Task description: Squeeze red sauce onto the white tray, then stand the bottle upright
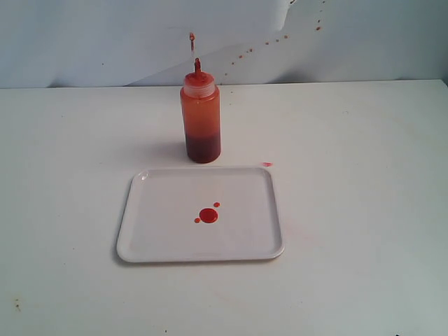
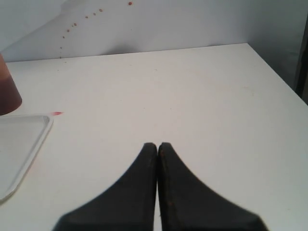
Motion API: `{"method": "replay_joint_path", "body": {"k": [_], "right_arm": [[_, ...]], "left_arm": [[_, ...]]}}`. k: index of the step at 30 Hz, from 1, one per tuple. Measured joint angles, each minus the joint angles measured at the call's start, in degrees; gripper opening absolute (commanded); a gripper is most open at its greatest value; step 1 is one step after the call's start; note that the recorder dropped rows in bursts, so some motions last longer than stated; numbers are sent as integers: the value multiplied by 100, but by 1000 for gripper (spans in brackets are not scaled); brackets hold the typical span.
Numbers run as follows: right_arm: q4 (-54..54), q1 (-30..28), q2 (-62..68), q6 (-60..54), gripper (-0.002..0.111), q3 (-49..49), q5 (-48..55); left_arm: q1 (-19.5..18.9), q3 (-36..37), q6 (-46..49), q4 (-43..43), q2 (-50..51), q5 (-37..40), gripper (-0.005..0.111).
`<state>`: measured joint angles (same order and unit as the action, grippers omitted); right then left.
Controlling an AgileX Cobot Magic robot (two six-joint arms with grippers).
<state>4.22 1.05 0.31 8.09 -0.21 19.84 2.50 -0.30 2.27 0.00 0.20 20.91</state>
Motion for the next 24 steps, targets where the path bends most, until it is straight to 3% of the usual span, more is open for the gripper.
{"method": "replay_joint_path", "body": {"k": [24], "right_arm": [[-227, -195, 0, 0, 0, 0, 0]], "left_arm": [[0, 0, 0, 0, 0, 0, 0]]}}
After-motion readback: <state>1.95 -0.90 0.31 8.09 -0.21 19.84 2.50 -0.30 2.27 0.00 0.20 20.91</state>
